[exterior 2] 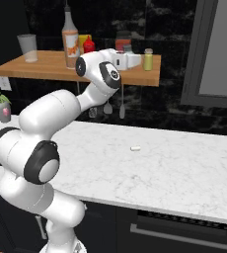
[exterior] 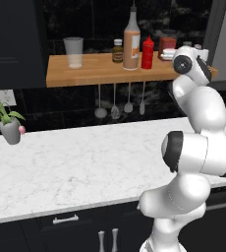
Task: Put the shaker and condiment bottle from the counter next to their counterparts in the cabinet.
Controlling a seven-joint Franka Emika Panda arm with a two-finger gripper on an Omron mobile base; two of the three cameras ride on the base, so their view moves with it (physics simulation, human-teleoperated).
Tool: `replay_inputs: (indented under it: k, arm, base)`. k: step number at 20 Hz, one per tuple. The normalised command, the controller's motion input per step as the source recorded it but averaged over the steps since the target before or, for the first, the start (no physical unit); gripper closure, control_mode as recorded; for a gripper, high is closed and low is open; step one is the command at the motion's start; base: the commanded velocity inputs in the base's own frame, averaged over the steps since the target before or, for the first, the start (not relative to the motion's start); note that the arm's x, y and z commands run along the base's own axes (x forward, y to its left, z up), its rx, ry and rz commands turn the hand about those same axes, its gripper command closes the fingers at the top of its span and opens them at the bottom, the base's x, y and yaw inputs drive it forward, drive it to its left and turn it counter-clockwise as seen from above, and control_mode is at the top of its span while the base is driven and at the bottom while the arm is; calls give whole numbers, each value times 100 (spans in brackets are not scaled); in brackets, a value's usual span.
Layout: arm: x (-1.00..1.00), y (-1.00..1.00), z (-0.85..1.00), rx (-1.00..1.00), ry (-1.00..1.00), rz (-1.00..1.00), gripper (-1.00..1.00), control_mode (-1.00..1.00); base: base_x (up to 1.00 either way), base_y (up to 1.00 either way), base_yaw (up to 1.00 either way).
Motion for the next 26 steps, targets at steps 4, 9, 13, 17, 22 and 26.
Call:
replay_inputs:
  k: [4,9,13,17,22,26]
  arm:
    - [1,-17,0,0,0,1,100,-100]
    - [2,-17,-8,0,-3,0,100,-100]
    - [9,-5,-15,0,0,0,100,-100]
    - [11,0,-11,0,0,1,100,-100]
    - [6,0,-7,0,0,2,100,-100]
    - [3,0,-5,0,0,1,100,-100]
  base:
    - [0,0,0]
    - [0,0,0]
    - [0,0,0]
    - [0,0,0]
    - [0,0,0]
    - [0,0,0]
